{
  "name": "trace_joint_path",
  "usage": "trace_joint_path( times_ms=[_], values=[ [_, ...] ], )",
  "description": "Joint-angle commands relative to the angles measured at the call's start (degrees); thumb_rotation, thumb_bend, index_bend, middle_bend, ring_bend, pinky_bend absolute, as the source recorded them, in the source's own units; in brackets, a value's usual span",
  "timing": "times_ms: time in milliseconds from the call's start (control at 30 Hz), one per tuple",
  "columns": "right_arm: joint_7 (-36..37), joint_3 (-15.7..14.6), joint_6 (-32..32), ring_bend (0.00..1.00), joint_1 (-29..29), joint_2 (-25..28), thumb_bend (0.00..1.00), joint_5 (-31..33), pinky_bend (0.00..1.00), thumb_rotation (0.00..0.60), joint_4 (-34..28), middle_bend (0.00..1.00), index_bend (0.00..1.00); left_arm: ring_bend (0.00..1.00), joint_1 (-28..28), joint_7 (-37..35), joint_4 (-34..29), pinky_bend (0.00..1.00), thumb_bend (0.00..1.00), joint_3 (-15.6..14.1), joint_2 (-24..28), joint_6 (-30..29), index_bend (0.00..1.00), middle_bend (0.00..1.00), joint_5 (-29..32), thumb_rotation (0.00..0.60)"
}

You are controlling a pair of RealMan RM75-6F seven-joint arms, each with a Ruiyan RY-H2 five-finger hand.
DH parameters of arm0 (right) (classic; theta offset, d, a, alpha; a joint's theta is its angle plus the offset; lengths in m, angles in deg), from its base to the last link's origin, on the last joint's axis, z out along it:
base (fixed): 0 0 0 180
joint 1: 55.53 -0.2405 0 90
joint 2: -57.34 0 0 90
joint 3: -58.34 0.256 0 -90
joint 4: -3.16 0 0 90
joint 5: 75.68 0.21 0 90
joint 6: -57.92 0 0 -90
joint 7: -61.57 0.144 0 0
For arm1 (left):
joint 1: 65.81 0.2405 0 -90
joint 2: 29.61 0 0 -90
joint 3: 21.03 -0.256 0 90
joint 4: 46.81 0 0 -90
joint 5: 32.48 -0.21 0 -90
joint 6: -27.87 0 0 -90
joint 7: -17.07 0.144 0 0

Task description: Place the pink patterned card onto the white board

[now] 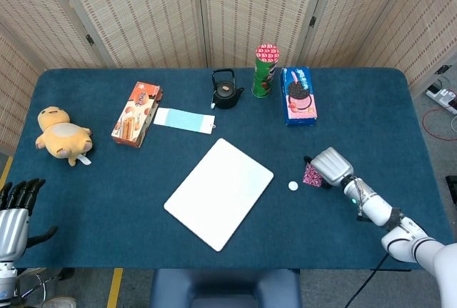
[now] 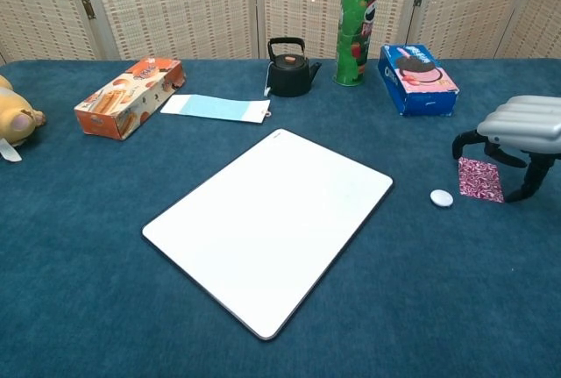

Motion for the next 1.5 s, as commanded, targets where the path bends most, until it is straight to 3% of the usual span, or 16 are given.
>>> trace_joint_path(
  times_ms=[33,700,967,1500],
  values=[
    [-0.09,0.24,-0.15,0.96,-0.17,-0.65,0.05,0.32,0.8,0.549,0.55,0.78,0.27,0.12,0.04,-0.02,0.02,0.05,0.15,0.01,0.03,0.03,0.13,0.16,0.1,0.6],
    [-1.59,3.13,1.48,0.96,-3.19,-4.64,0.05,3.35,0.8,0.553,2.69,0.78,0.27,0.12,0.36,-0.33,1.04,0.05,0.15,-0.01,-0.14,0.4,0.13,0.16,0.9,0.6],
    [-0.09,2.39,2.12,0.97,-2.69,-2.0,0.05,4.02,0.8,0.553,-0.08,0.78,0.29,0.12,0.44,-0.36,0.92,0.05,0.16,0.08,-0.32,0.22,0.13,0.16,0.9,0.6],
    [2.2,2.75,4.97,0.98,-4.19,-4.31,0.08,5.3,0.8,0.553,3.95,0.78,0.36,0.12,0.78,-0.3,0.87,0.05,0.15,0.13,-0.17,0.09,0.14,0.16,1.27,0.6]
  ],
)
